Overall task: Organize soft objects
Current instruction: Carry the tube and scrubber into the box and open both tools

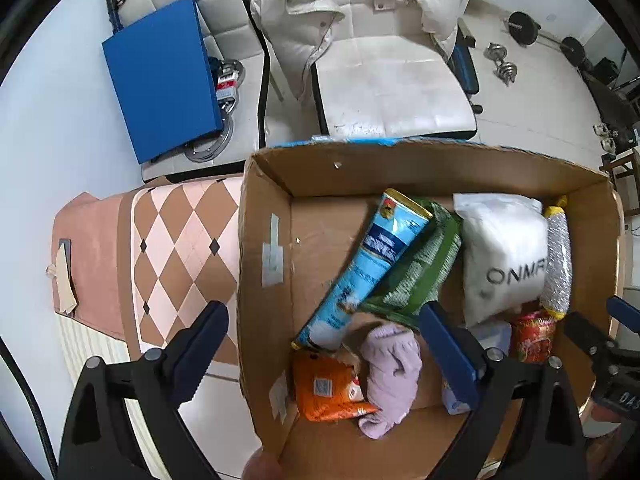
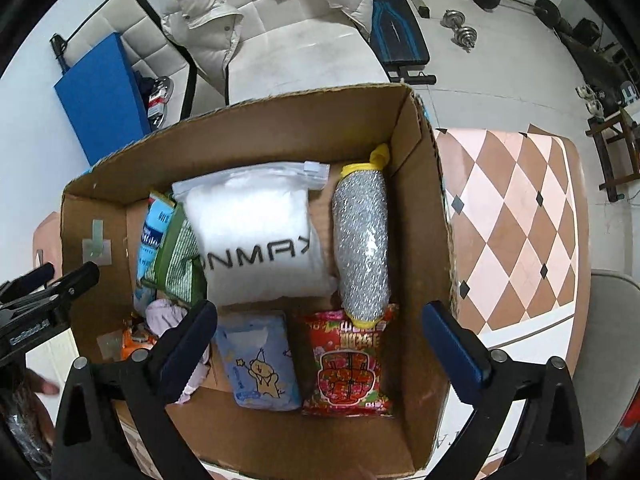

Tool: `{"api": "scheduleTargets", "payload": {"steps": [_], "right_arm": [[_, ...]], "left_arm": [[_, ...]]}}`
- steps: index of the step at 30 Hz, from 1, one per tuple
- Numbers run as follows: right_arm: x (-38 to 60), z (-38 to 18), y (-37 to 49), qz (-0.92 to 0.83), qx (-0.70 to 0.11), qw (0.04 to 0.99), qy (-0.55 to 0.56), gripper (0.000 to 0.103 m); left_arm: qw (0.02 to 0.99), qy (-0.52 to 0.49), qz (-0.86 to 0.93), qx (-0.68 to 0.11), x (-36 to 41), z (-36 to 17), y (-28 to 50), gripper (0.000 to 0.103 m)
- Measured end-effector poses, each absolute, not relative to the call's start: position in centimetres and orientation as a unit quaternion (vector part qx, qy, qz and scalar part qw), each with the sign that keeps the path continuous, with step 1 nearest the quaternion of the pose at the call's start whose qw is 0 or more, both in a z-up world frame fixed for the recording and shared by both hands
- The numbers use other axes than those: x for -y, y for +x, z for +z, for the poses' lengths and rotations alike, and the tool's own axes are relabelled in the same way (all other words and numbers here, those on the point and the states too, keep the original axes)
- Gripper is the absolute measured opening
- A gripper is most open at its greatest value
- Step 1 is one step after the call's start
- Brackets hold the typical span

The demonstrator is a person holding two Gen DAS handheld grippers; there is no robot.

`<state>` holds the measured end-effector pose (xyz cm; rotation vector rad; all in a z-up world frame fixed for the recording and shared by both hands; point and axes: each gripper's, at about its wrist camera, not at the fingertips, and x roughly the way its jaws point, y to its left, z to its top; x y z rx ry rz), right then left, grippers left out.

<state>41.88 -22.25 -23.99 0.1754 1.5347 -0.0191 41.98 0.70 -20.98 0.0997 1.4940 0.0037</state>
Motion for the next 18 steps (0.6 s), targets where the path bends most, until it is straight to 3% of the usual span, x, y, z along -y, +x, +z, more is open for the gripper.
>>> {"api": "scheduleTargets", "payload": {"steps": [18], "right_arm": [[21.0, -22.4, 33.4, -0.003, -0.682, 0.730, 0.029, 0.103]], "left_arm": [[0.758, 0.015, 0.001, -0.653, 0.3, -18.3, 33.3, 0.098]]}}
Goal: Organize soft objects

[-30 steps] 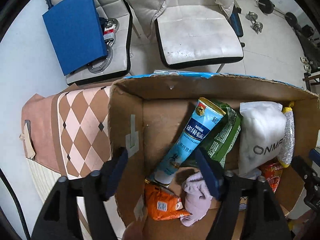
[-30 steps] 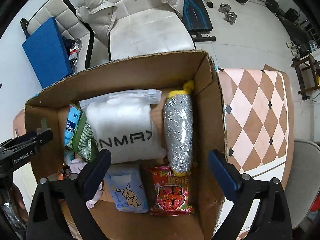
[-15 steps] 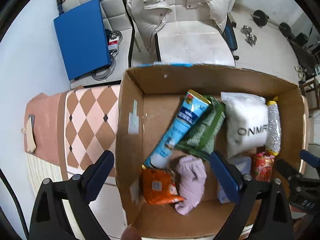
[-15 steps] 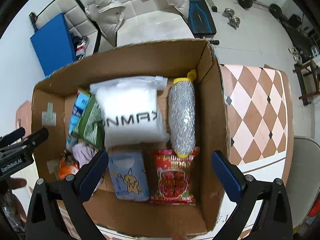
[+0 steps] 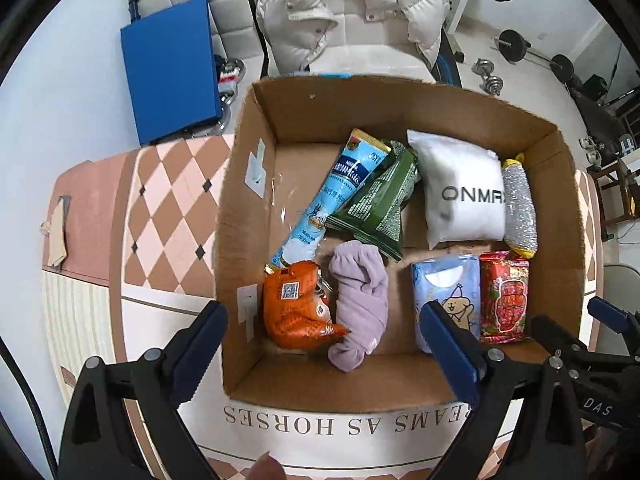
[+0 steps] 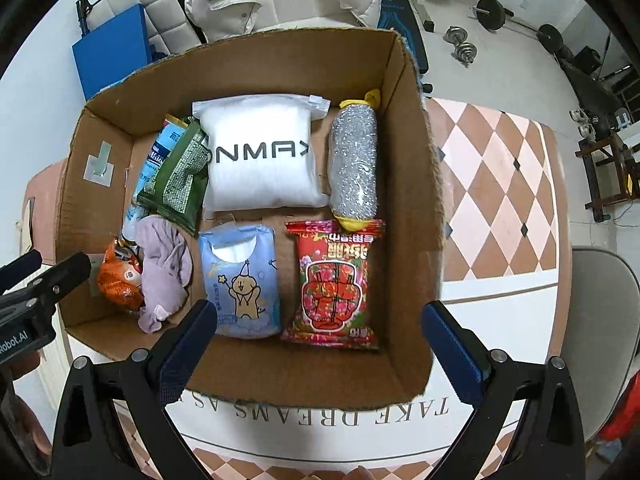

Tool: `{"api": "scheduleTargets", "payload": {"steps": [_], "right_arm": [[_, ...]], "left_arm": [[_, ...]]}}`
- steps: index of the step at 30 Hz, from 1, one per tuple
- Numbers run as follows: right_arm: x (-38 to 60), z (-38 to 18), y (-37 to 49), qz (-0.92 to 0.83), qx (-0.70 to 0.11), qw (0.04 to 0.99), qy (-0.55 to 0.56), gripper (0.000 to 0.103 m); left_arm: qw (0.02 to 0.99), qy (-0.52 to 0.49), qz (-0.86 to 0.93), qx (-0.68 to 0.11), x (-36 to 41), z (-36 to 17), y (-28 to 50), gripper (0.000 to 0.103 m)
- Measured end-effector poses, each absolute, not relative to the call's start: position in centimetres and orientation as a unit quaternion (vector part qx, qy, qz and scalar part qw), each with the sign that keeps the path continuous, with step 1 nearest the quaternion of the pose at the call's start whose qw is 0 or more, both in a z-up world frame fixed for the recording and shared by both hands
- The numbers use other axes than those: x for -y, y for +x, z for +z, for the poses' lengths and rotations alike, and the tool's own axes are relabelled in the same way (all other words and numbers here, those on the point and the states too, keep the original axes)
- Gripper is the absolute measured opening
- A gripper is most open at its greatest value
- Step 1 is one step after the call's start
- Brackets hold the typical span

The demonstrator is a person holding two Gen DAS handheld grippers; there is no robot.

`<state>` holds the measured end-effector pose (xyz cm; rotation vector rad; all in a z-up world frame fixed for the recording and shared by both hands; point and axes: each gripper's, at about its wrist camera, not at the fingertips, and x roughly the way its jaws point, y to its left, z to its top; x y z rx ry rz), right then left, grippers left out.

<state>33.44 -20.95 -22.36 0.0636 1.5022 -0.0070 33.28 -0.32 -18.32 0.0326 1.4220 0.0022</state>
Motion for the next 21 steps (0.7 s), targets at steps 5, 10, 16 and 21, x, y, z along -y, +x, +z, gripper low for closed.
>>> {"api": "scheduleTargets", "payload": {"steps": [5, 10, 16, 21], "right_arm": [[21.7, -19.3, 31.4, -0.008, -0.656, 0.754, 0.038, 0.103], [22.3, -15.0, 28.4, 0.001, -0.627, 0.778, 0.035, 0.103], [22.4, -8.7, 23.7, 0.010, -0.586, 0.809, 0.040, 0.103], [21.8, -3.8, 19.9, 0.010, -0.551, 0.834, 0.028, 0.103]], "left_arm": [[0.787, 0.043, 0.017, -0.615, 1.1, -14.9, 30.8, 0.098], [0.818, 0.044, 0.018, -0.573, 1.7, -10.4, 27.1, 0.098], [0.843, 0.038, 0.021, -0.536, 2.4, -5.0, 22.5, 0.098], [0.855, 0.033, 0.010, -0.518, 2.8, -1.4, 18.8, 0.098]]}}
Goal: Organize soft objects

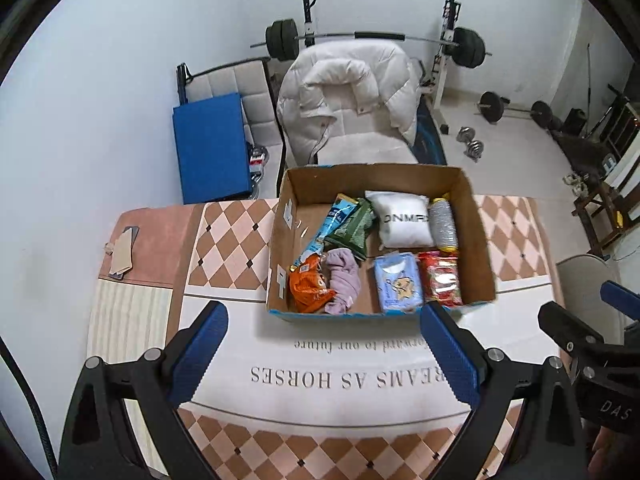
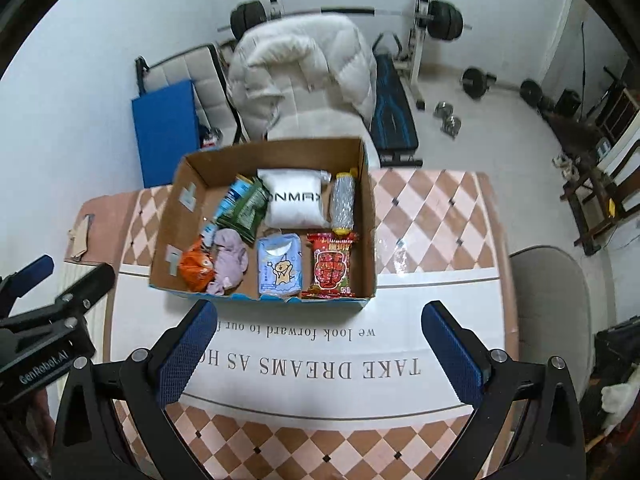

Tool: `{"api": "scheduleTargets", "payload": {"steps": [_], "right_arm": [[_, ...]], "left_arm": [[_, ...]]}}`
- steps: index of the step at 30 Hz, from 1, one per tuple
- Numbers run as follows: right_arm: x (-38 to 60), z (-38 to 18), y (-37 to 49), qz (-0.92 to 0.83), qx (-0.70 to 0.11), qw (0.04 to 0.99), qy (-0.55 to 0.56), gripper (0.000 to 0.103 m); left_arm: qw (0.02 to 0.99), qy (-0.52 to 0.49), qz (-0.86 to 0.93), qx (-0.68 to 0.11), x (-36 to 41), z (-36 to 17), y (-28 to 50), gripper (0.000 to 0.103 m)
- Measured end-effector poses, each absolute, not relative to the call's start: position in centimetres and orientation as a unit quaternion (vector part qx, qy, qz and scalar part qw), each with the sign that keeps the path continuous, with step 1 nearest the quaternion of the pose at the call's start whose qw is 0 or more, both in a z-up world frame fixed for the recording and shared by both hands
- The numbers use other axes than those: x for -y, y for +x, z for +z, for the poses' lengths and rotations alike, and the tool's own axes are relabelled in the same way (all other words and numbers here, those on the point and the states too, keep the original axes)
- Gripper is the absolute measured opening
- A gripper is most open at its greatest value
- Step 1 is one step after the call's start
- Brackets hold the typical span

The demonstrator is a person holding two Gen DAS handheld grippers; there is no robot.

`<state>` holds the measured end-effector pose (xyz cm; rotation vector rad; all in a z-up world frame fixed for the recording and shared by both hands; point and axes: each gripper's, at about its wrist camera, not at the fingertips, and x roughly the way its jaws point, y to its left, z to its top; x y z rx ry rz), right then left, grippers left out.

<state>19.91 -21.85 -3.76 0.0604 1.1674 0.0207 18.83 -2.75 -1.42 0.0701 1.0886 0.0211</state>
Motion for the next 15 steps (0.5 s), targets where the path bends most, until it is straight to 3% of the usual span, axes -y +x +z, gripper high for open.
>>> {"api": "scheduleTargets", "payload": {"steps": [15], "right_arm": [[21.5, 7.6, 9.2, 0.013, -0.479, 0.878, 0.013, 0.103]], "left_arm": [[0.871, 0.020, -0.001, -0.491, 1.9, 6.4, 10.6, 0.098]]}}
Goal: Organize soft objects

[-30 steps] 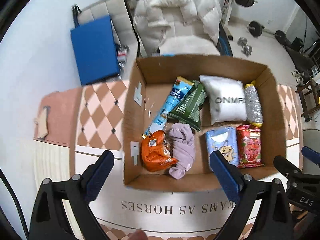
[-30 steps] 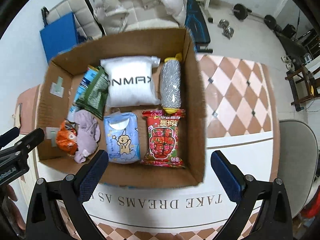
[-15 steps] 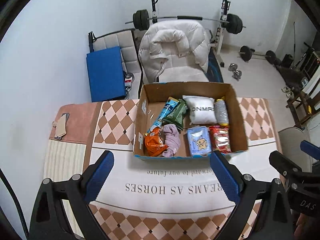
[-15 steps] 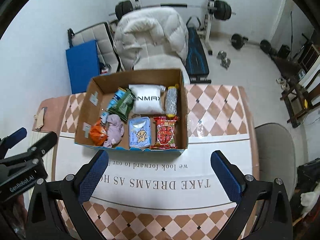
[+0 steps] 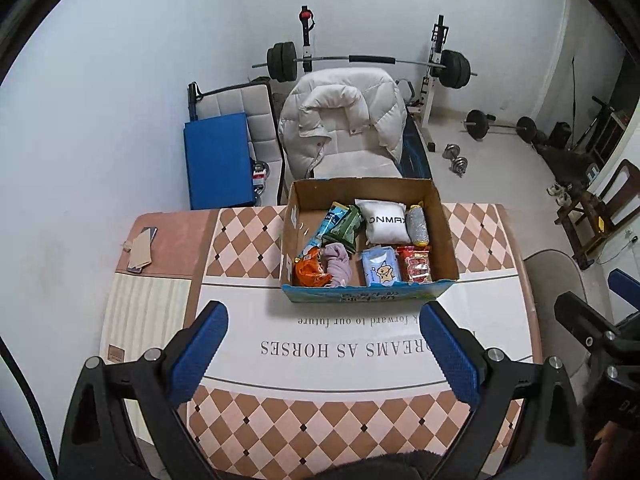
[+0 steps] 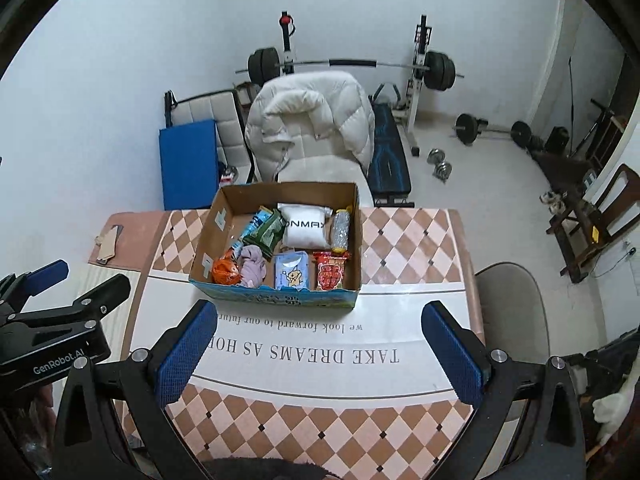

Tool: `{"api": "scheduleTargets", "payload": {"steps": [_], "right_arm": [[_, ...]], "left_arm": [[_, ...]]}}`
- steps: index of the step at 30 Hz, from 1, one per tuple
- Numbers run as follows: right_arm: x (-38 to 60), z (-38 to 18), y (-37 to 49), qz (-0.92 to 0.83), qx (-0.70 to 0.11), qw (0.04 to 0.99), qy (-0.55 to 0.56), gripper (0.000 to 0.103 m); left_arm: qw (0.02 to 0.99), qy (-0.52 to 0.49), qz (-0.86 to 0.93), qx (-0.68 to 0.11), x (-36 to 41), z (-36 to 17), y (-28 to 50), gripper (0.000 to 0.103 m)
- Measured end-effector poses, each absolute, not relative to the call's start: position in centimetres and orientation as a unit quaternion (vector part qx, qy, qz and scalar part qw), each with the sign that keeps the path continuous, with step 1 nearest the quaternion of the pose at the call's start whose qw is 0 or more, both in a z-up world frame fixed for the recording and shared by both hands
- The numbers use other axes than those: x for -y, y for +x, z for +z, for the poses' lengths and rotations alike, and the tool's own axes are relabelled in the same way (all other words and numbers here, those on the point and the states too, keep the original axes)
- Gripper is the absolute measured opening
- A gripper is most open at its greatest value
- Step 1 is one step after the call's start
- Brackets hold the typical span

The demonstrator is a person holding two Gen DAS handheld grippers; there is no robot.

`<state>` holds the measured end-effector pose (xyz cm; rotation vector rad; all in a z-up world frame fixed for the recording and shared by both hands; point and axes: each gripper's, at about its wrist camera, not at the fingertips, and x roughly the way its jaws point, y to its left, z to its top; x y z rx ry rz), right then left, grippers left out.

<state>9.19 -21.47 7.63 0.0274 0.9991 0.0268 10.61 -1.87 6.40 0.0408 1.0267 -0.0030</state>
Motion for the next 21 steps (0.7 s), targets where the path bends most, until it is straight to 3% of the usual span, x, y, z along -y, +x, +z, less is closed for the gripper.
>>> {"api": "scheduleTargets", "payload": {"steps": [17, 21], "right_arm": [[21.7, 11.3, 5.2, 0.000, -0.461, 0.887, 0.008, 0.103], [22.1, 11.2, 5.9, -0.009, -0.455, 0.890, 0.010, 0.103]], "left_arm": [[0.883, -0.004, -0.016, -0.470, 1.7, 8.2, 8.2, 0.098], [0.890, 0.008, -0.002, -0.455, 1.8, 8.2, 8.6, 0.103]]}}
